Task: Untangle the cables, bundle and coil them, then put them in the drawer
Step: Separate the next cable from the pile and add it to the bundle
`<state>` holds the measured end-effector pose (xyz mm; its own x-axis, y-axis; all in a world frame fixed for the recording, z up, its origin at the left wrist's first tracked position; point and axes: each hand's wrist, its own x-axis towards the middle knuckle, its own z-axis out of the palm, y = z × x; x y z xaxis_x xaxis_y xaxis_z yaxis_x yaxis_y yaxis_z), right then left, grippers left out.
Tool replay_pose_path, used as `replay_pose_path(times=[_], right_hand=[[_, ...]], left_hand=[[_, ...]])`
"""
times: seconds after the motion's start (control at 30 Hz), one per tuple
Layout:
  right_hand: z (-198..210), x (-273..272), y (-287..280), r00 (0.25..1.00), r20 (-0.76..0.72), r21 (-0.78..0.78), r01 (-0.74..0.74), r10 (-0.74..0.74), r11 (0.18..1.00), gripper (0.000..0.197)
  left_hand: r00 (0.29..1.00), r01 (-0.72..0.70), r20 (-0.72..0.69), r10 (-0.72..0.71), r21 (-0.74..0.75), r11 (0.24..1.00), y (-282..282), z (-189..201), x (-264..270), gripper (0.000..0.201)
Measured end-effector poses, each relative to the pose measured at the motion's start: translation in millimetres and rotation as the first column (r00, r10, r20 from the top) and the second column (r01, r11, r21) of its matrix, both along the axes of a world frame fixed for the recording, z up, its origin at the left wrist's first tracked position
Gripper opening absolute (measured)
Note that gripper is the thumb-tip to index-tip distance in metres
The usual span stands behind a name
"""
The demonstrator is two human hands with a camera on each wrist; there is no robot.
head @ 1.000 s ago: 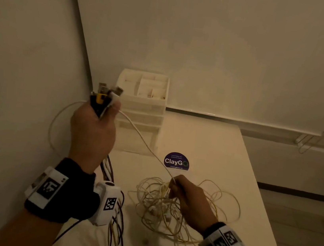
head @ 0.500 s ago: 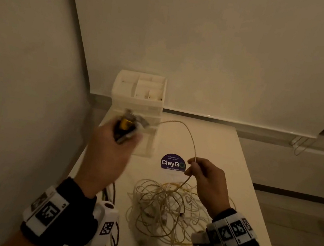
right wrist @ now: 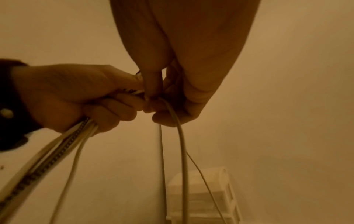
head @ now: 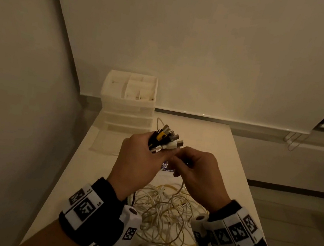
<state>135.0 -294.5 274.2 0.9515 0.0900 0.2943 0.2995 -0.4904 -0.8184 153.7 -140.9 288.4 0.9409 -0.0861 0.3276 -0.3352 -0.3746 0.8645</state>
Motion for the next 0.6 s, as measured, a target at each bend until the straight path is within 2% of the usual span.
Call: replay_pose_path(times=[0.13, 0.23, 0.33, 0.47, 0.53, 0.6], right_hand=[[-2.9, 2.1, -1.9, 0.999, 0.013, 0.084, 0.05, -0.051, 0.995, 0.009], [0.1, 3.2, -3.0, 1.0, -0.014, 0.073, 0.006, -0.005, 0.997, 0.008], [2.6, 4.6, -5.6, 0.997, -0.062, 0.079, -0.042, 0.047, 0.996, 0.008], [0.2, 2.6, -8.4, 0.99, -0.093, 0.168, -0.09, 0.107, 0.982, 0.017], [-15.2, 0.1, -6.6, 0.983, -0.121, 0.173, -0.117, 0.139, 0.978, 0.014], [-41.9, -1.9, -1.5, 0.973, -0.173, 0.093, -0.14, 0.155, 0.986, 0.011]], left_hand=[[0.989, -0.099, 0.114, 0.095, 0.032, 0.995, -3.6, -0.9, 1.2, 0.011], [0.984, 0.037, 0.17, -0.044, 0.041, 0.998, 0.0, 0.7, 1.8, 0.017], [0.977, 0.139, 0.145, -0.158, 0.132, 0.981, 6.0, 1.2, 8.8, 0.022], [0.988, 0.112, 0.061, -0.139, 0.329, 0.938, 13.0, -2.7, 20.9, 0.012], [0.991, 0.05, 0.101, -0.088, 0.332, 0.942, 17.3, 1.0, 21.9, 0.013], [0.983, -0.062, 0.183, 0.011, 0.275, 0.959, 23.4, 10.7, 24.3, 0.017]])
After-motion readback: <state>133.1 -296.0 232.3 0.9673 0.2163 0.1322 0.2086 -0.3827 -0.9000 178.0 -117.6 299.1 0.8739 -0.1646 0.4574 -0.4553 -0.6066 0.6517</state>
